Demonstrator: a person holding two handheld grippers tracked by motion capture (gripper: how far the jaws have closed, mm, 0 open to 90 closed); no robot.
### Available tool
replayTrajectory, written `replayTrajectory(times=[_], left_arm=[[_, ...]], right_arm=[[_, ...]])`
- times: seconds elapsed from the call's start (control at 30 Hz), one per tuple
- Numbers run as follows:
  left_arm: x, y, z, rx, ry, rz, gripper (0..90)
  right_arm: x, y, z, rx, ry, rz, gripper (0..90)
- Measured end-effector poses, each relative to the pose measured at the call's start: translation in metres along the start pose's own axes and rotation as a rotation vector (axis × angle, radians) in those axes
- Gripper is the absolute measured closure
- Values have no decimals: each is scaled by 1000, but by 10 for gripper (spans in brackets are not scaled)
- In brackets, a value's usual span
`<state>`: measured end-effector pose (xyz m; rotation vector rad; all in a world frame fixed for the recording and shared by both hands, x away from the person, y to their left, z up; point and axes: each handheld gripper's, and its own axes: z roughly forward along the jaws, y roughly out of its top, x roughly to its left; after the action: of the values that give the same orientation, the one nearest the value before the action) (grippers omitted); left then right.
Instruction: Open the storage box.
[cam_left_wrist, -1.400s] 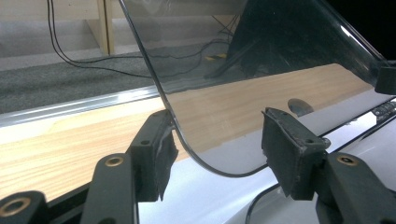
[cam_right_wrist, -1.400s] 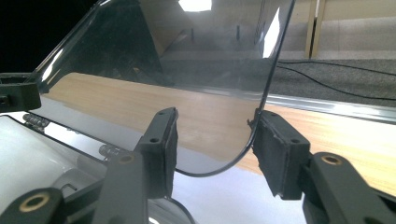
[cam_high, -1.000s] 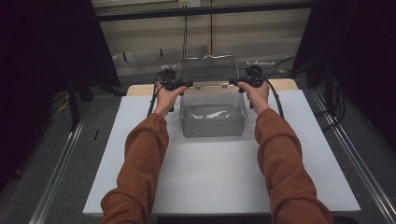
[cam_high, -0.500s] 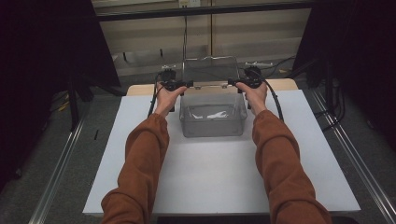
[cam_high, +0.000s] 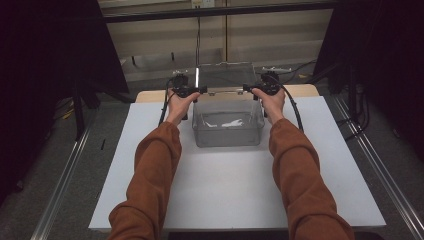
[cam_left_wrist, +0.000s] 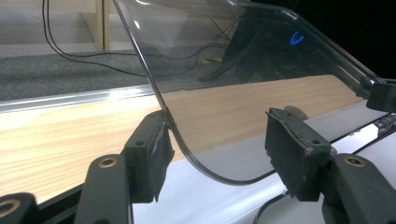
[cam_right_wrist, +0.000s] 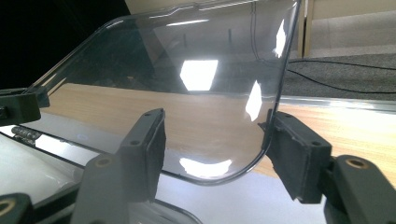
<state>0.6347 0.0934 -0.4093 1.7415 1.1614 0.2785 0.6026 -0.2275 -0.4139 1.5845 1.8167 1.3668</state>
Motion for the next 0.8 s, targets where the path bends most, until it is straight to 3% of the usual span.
replayTrajectory(times=[0.17, 0.23, 0.3, 0.37, 0.47, 0.8], left_arm=[[1, -1, 0, 4, 11, 14, 358], [1, -1, 0, -3, -14, -3, 366], [-3, -2, 2, 0, 12, 43, 334], [-3, -2, 2, -10, 21, 46, 291], [-3, -1, -1, -28, 39, 66, 256], [-6, -3, -14, -75, 24, 93, 177]], right_arm=[[-2, -2, 1, -4, -9, 19, 327], [-3, -2, 1, 4, -13, 5, 326], [-1, -1, 1, -15, -2, 14, 269], [1, -2, 2, -14, -28, -24, 237], [1, -4, 0, -32, -24, -33, 227], [-3, -7, -14, -71, -40, -78, 178]])
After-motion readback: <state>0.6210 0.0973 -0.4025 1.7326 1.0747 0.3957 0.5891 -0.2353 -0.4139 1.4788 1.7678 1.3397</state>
